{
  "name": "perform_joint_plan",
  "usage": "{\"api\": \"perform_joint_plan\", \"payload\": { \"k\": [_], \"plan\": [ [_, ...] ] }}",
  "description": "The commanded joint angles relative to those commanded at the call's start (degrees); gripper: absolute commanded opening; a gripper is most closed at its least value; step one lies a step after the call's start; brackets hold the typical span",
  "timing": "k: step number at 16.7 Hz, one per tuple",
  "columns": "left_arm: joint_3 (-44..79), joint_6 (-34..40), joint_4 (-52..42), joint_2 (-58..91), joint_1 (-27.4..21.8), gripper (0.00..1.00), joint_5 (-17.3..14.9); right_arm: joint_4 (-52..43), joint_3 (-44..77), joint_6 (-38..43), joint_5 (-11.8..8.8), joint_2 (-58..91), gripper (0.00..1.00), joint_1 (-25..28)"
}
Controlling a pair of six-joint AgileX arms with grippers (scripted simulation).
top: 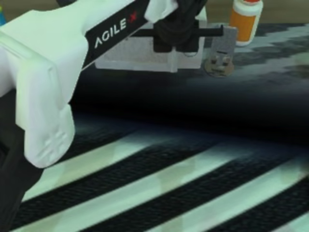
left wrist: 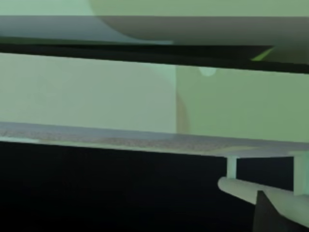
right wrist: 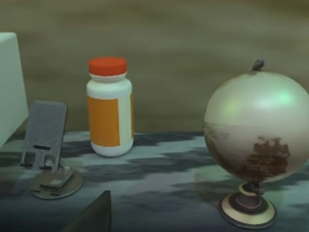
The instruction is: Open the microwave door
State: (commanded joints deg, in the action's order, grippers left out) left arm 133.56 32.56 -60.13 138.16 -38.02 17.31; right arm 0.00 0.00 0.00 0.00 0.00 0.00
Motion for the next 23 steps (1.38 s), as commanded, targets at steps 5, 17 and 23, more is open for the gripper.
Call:
{"api": "perform_joint_plan", "payload": {
  "k": [5,17,23],
  "plan": [
    [0.0,0.0,0.0,0.0,0.0,0.0,0.0,0.0,0.0,0.0,0.0,0.0,1.0,0.0],
    [-4.7,-1.65,2.63,-2.66,0.04,0.0,-0.78,0.0,0.0,0.0,0.0,0.0,1.0,0.0],
    [-5.12,-1.86,2.81,-2.86,0.08,0.0,-0.81,0.0,0.0,0.0,0.0,0.0,1.0,0.0]
  ]
}}
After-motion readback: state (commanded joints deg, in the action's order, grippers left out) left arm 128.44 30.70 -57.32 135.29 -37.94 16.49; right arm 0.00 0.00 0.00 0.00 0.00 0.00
